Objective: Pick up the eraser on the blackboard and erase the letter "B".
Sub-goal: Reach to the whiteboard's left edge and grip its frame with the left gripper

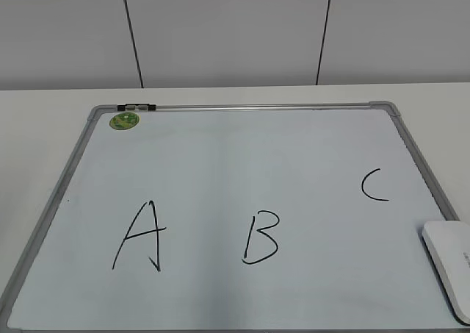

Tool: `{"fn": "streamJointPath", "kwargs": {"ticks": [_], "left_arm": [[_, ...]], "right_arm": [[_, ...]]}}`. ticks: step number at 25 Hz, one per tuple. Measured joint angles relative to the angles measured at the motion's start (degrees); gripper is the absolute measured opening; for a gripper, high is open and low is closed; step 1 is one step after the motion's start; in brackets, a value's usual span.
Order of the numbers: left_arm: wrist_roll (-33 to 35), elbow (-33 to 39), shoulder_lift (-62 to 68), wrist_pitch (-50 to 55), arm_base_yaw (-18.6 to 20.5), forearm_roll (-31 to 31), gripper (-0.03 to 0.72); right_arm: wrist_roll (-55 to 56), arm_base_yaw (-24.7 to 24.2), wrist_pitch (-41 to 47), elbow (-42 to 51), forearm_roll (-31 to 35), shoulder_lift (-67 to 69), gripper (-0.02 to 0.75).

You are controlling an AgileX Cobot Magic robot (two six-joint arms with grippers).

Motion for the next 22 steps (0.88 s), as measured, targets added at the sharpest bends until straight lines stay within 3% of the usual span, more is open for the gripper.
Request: {"fn": "streamJointPath", "kwargs": {"ticks": [11,22], "left_arm": [[-0.41,-12.91,26.89,-3.01,0.0,-2.11,0.243],[-0.41,-24.67,43.94,-4.98,-1.13,-2.45,0.243]], "right_arm": [[0.0,0.0,0.0,0.0,0.0,0.0,0.573],[0.0,0.0,0.0,0.0,0.0,0.0,0.573]]}}
